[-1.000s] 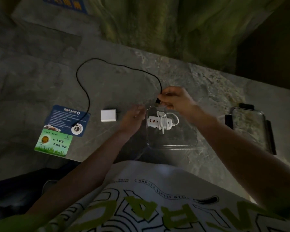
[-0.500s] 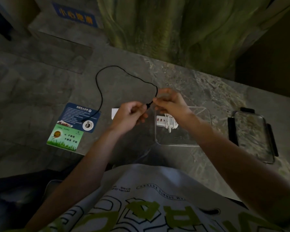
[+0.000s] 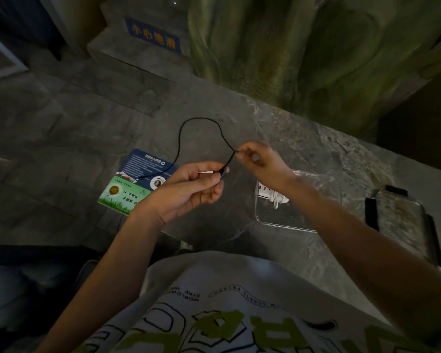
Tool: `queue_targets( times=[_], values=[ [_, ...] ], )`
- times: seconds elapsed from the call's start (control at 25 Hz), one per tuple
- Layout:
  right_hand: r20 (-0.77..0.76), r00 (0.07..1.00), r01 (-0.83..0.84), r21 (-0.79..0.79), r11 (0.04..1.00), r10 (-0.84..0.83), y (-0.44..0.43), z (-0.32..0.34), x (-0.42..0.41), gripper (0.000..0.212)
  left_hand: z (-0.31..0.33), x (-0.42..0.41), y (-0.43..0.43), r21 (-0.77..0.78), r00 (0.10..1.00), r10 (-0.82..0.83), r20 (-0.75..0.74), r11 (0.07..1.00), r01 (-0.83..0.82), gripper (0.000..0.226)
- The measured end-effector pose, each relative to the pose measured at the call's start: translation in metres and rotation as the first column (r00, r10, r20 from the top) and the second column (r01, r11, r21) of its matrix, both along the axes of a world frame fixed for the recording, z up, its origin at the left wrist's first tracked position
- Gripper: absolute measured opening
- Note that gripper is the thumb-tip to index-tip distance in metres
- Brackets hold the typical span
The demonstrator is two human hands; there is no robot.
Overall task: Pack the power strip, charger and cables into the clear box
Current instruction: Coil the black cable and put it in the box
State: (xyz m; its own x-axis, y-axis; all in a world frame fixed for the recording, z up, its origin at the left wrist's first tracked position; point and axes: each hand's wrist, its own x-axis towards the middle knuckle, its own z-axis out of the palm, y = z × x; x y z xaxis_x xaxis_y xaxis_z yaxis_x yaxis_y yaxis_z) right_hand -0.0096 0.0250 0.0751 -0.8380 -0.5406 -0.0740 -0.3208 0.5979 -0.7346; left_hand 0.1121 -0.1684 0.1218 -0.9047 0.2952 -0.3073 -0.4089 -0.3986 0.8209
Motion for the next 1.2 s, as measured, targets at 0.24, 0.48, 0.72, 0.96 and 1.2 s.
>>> queue_targets(
  times=[0.24,0.48,0.72,0.96,1.2],
  values=[
    [-0.093,0.995,-0.036,-0.078,0.996,0.028,-0.023,0.011,0.016,0.016,0.002,0.003,-0.016,0.21,0.998,-0.043,0.044,0.977,0.033,0.033],
    [0.016,0.994,-0.109,-0.108,0.988,0.111,-0.039,0.013,0.034,0.031,0.017,-0.004,-0.023,0.396,0.992,0.114,-0.053,0.914,-0.084,0.034],
    [0.188,0.982,-0.022,-0.028,0.999,0.027,-0.028,-0.019,0.054,0.025,0.017,-0.037,-0.04,0.437,0.807,0.589,-0.047,0.739,-0.513,0.054],
    [0.049,0.987,-0.154,0.082,0.985,0.151,-0.014,0.011,0.06,0.017,-0.004,-0.056,-0.051,-0.446,0.814,0.519,-0.259,0.684,-0.578,0.061],
    [-0.243,0.956,-0.185,-0.06,0.981,0.165,-0.028,0.077,0.034,0.013,-0.007,-0.046,-0.06,-0.571,0.984,-0.18,0.008,0.807,0.153,0.042]
  ],
)
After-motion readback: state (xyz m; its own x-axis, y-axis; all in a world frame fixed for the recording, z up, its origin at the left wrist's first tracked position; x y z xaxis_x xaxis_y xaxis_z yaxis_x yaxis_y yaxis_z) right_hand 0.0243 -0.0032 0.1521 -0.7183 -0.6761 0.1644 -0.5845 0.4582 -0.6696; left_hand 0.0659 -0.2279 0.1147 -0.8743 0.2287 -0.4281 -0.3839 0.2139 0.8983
